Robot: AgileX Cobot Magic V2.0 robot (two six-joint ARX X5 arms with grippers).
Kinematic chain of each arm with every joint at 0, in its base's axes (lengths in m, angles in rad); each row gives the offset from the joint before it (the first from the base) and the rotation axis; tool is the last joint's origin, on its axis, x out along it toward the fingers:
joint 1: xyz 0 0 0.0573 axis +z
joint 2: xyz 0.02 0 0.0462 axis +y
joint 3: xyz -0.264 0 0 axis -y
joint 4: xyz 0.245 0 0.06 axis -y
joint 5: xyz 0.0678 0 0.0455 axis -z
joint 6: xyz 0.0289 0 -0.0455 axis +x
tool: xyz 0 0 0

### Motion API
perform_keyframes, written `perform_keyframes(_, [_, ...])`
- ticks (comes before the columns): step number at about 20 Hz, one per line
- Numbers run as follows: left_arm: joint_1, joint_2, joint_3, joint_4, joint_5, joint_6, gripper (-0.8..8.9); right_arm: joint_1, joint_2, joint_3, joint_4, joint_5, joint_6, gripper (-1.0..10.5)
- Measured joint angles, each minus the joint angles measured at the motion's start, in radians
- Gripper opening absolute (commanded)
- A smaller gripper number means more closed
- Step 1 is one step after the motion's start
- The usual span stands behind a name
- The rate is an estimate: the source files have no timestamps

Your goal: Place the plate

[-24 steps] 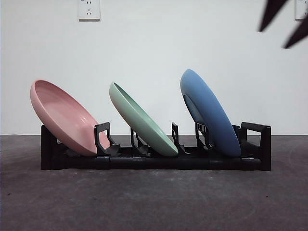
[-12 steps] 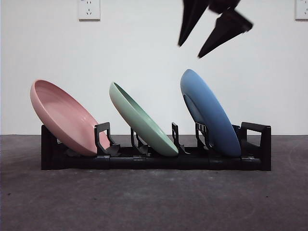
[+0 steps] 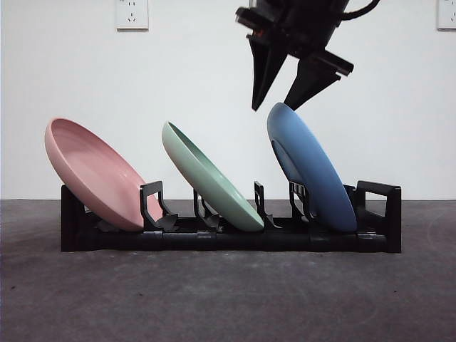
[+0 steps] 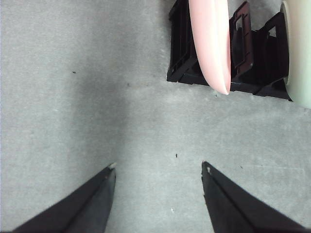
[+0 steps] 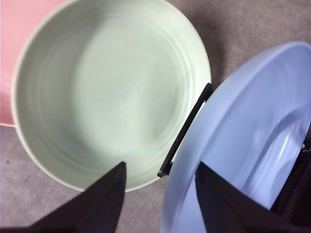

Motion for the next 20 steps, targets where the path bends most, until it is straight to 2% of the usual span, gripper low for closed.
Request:
perform_keyframes(5, [0.000, 0.000, 0.000, 0.000, 0.000, 0.000, 2.82, 0.002, 0.019, 0.000, -0.004, 0.013, 0.000, 0.5])
perform_keyframes(14, [0.000, 0.000, 0.000, 0.000, 0.000, 0.000, 2.82, 0.002, 0.000, 0.000, -0.027, 0.003, 0.016, 0.2])
perform_keyframes(16, [0.000, 0.000, 0.000, 0.000, 0.000, 0.000, 2.82, 0.002, -0.037, 0.000, -0.027, -0.019, 0.014, 0.2])
perform_keyframes(20, [0.000, 0.000, 0.000, 0.000, 0.000, 0.000, 2.81, 0.002, -0.132, 0.000, -0.048, -0.123, 0.014, 0.2])
